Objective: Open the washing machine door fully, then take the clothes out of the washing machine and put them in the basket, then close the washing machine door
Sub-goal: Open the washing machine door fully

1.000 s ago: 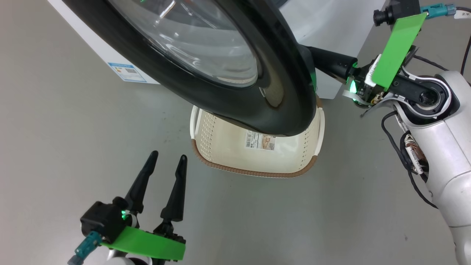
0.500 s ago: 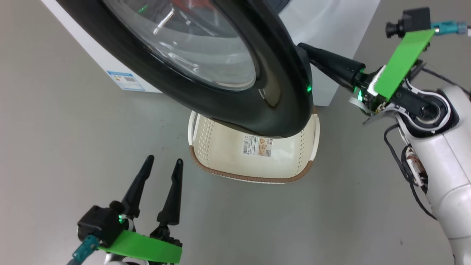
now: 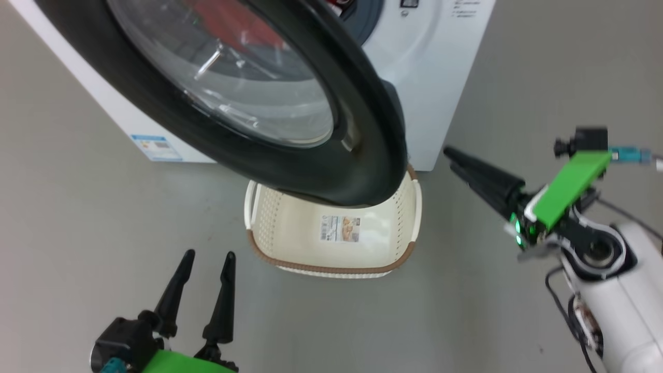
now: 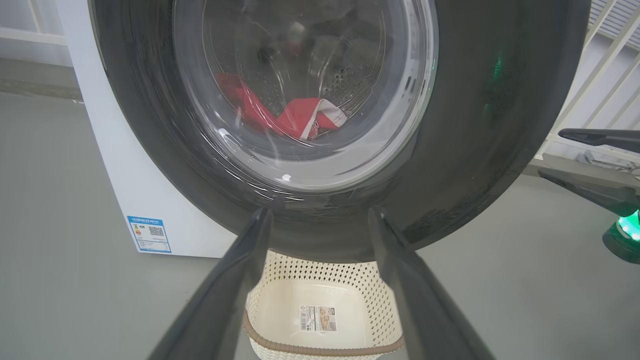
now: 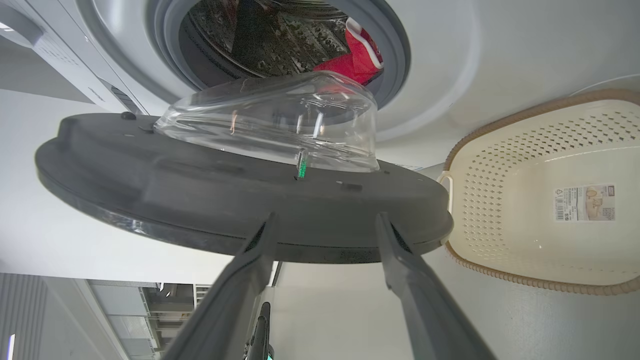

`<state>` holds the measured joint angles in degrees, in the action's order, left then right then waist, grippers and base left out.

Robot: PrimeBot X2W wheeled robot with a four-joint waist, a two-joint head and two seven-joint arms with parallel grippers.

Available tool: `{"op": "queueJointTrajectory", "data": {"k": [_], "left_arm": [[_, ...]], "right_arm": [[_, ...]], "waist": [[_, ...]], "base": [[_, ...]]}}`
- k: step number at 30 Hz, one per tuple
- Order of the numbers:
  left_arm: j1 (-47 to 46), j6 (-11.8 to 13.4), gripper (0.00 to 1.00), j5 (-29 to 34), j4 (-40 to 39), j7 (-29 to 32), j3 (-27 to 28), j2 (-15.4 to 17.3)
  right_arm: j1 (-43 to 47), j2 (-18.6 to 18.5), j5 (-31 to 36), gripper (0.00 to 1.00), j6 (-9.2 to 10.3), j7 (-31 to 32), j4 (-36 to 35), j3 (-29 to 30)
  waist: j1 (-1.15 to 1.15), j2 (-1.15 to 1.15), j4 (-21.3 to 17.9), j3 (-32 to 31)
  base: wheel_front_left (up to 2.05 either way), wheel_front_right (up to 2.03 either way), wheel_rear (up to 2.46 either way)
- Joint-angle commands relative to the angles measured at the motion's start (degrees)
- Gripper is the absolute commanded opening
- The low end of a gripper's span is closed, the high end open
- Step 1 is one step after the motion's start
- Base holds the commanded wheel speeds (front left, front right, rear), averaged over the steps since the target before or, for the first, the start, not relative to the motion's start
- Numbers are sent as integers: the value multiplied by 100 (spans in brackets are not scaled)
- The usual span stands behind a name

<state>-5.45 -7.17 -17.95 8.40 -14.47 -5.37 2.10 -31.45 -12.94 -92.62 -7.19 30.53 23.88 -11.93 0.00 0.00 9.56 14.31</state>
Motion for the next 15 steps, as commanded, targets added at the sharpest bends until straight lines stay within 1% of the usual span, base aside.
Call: {"op": "queueJointTrajectory", "data": {"k": [1,8,15], "left_arm": [[67,-32,100,82,-103,-52,237,77],[216,-32,100,172,-88,-52,452,77],[280,-32,100,214,-70,-52,598,77]], "right_arm": [[248,-40,95,100,-30,-84,-215,-5],[1083,-80,234,100,-30,-349,-379,55],[1574,-30,365,100,-30,-669,-459,62]], "waist": [[0,0,-155,-168],[0,0,-356,-313],[0,0,-505,-400]], "base": [[0,0,0],[0,0,0],[0,0,0]]}}
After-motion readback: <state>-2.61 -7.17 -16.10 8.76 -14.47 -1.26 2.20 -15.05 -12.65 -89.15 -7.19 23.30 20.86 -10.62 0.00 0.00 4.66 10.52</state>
